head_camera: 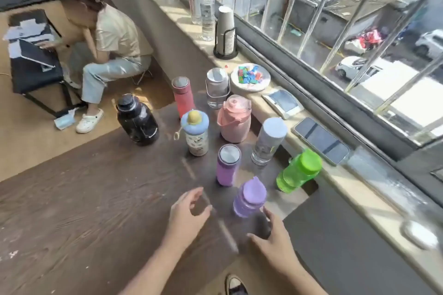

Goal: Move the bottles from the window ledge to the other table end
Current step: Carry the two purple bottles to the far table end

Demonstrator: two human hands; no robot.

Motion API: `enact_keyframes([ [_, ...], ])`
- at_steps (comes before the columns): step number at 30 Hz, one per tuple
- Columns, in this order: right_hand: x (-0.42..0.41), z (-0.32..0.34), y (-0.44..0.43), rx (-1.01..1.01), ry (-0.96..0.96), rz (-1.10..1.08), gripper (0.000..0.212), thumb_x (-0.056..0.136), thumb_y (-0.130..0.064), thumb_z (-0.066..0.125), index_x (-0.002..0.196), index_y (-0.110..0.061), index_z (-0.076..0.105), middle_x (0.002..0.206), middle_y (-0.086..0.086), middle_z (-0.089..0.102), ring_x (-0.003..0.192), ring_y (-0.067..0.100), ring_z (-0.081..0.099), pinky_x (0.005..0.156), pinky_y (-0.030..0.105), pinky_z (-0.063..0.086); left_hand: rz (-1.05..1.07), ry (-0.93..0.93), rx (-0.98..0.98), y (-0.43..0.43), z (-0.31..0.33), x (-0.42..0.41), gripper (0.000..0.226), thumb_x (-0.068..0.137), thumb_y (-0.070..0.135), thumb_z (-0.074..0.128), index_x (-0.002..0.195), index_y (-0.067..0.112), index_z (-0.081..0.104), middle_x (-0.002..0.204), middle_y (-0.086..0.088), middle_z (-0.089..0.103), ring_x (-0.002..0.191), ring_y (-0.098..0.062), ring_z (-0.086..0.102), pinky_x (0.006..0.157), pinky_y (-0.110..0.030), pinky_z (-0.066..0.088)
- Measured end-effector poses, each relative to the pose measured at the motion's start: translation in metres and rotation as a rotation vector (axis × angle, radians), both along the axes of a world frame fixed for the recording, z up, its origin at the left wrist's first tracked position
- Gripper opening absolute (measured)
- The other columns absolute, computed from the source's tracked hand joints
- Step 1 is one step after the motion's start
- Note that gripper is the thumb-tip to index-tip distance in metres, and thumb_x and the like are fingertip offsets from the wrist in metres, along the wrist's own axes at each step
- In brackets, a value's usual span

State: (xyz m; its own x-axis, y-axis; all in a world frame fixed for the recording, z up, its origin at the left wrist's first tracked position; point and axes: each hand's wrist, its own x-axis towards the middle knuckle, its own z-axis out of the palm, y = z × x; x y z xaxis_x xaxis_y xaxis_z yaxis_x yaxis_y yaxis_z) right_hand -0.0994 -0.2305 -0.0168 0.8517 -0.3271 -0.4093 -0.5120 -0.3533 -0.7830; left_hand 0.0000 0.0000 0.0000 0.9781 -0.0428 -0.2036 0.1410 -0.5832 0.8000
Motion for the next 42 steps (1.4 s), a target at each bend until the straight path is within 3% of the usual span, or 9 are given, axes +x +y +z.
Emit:
enact_keyframes([
  [3, 0.018, -0.023, -0.006, 0.022, -0.069, 0.098, 0.084, 0.067, -0.027, 0.087, 0.143, -0.034, 0.052, 0.139, -0.015, 0.064, 0.131, 0.003, 0.059, 0.106, 0.042, 0.052, -0.059, -0.033, -0.026, -0.038, -0.009, 0.038, 0.075, 0.076, 0.022, 0.093, 0.145, 0.016, 0.064, 0.135, 0.008, 0.066, 0.122, -0.010, 0.064, 0.110, -0.029, 0.049],
  [10, 0.043, -0.042, -0.021, 0.070, -0.097, 0.101, 0.069, 0.070, -0.029, 0.091, 0.131, -0.030, 0.060, 0.126, -0.010, 0.071, 0.120, 0.006, 0.066, 0.100, 0.038, 0.054, 0.027, -0.036, -0.093, -0.078, -0.040, 0.069, 0.036, 0.069, 0.020, 0.097, 0.095, 0.014, 0.072, 0.087, -0.002, 0.081, 0.079, -0.019, 0.071, 0.064, -0.009, 0.047],
  [16, 0.057, -0.031, -0.020, 0.029, -0.111, 0.180, 0.056, 0.072, -0.034, 0.088, 0.123, -0.029, 0.065, 0.118, -0.017, 0.073, 0.111, -0.006, 0.064, 0.089, 0.016, 0.049, 0.062, -0.050, -0.132, -0.073, -0.045, 0.069, 0.042, 0.064, 0.027, 0.099, 0.098, 0.023, 0.073, 0.090, 0.005, 0.082, 0.088, -0.021, 0.077, 0.080, -0.038, 0.062],
  [20, 0.063, -0.020, -0.005, 0.021, -0.138, 0.247, 0.039, 0.074, -0.039, 0.083, 0.110, -0.029, 0.069, 0.107, -0.015, 0.076, 0.100, -0.001, 0.070, 0.083, 0.023, 0.055, 0.145, -0.050, -0.134, -0.051, -0.030, 0.059, 0.036, 0.064, 0.027, 0.096, 0.090, 0.035, 0.071, 0.089, 0.012, 0.081, 0.089, -0.013, 0.077, 0.082, -0.036, 0.062],
  [24, 0.074, -0.011, 0.032, 0.020, -0.194, 0.335, 0.047, 0.073, -0.037, 0.088, 0.116, -0.036, 0.068, 0.110, -0.031, 0.071, 0.101, -0.014, 0.066, 0.080, 0.006, 0.049, 0.310, -0.066, -0.132, 0.001, -0.020, 0.039, 0.041, 0.061, 0.027, 0.097, 0.083, 0.045, 0.068, 0.085, 0.017, 0.080, 0.083, 0.004, 0.074, 0.075, -0.024, 0.059],
  [28, 0.092, -0.003, 0.091, 0.040, -0.201, 0.448, 0.056, 0.068, -0.041, 0.087, 0.120, -0.033, 0.068, 0.114, -0.026, 0.073, 0.110, -0.011, 0.065, 0.087, 0.010, 0.049, 0.496, -0.073, -0.119, 0.081, -0.014, 0.005, 0.049, 0.059, 0.020, 0.100, 0.080, 0.047, 0.065, 0.075, 0.024, 0.077, 0.080, 0.016, 0.071, 0.065, -0.003, 0.048],
  [35, 0.104, 0.005, 0.266, 0.089, -0.246, 0.697, 0.043, 0.071, -0.028, 0.089, 0.107, -0.037, 0.067, 0.107, -0.034, 0.071, 0.099, -0.009, 0.068, 0.080, 0.011, 0.049, 0.867, -0.100, -0.077, 0.256, -0.011, -0.100, 0.034, 0.059, 0.022, 0.101, 0.082, 0.024, 0.075, 0.077, 0.017, 0.082, 0.075, 0.000, 0.079, 0.074, -0.036, 0.064],
  [39, 0.091, 0.008, 0.384, 0.120, -0.276, 0.861, 0.040, 0.072, -0.025, 0.090, 0.100, -0.038, 0.065, 0.105, -0.037, 0.069, 0.095, -0.009, 0.068, 0.077, 0.009, 0.048, 1.049, -0.108, -0.074, 0.341, -0.009, -0.167, 0.034, 0.062, 0.016, 0.100, 0.087, 0.020, 0.076, 0.080, 0.017, 0.083, 0.076, 0.000, 0.079, 0.067, -0.031, 0.064],
  [42, 0.072, 0.004, 0.468, 0.131, -0.284, 0.978, 0.041, 0.071, -0.028, 0.091, 0.103, -0.035, 0.067, 0.103, -0.035, 0.071, 0.097, -0.007, 0.069, 0.081, 0.014, 0.052, 1.140, -0.115, -0.061, 0.393, -0.007, -0.214, 0.035, 0.063, 0.010, 0.099, 0.086, 0.022, 0.076, 0.080, 0.027, 0.080, 0.081, 0.007, 0.077, 0.067, -0.009, 0.056],
])
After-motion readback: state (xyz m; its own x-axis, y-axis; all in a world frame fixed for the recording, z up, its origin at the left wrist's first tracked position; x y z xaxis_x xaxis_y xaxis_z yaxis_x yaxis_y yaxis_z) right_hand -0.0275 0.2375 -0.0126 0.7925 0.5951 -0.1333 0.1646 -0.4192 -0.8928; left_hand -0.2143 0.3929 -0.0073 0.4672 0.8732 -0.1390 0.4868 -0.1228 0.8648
